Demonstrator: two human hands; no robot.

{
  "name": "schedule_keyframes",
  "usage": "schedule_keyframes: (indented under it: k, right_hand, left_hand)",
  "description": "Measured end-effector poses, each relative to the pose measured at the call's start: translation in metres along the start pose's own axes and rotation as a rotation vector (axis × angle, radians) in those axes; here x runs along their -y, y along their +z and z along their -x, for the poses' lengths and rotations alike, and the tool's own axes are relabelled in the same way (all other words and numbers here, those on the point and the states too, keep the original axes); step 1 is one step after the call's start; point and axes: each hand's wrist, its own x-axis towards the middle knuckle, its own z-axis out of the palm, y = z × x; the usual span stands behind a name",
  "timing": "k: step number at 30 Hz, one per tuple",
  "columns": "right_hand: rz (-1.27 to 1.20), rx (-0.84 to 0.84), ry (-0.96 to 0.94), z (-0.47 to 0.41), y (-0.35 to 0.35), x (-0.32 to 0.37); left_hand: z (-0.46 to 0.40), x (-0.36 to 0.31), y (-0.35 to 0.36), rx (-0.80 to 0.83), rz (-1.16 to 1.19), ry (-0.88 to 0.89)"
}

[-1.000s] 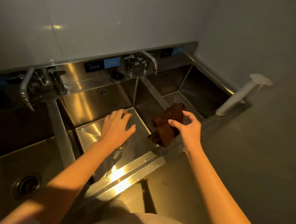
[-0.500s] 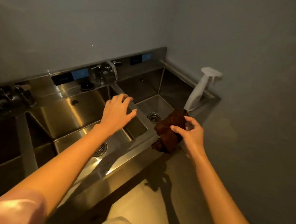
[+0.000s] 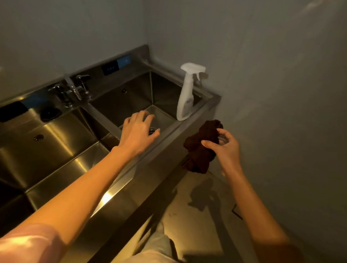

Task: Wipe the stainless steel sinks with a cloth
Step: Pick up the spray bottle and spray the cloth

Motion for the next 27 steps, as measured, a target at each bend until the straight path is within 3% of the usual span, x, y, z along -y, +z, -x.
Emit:
schedule_keyframes:
  k: [17, 27]
  right_hand:
    - [-0.028, -0.048, 0.025, -0.153, 0.000, 0.005]
    - [0.044, 0.023, 0.040, -0.215, -0.008, 0.008]
  left_hand:
    - [-0.167, -0.033, 0.082, 0.072, 0.027, 0.022]
    - [-0.203, -0.057, 0.112, 0.030, 0.088, -0.109]
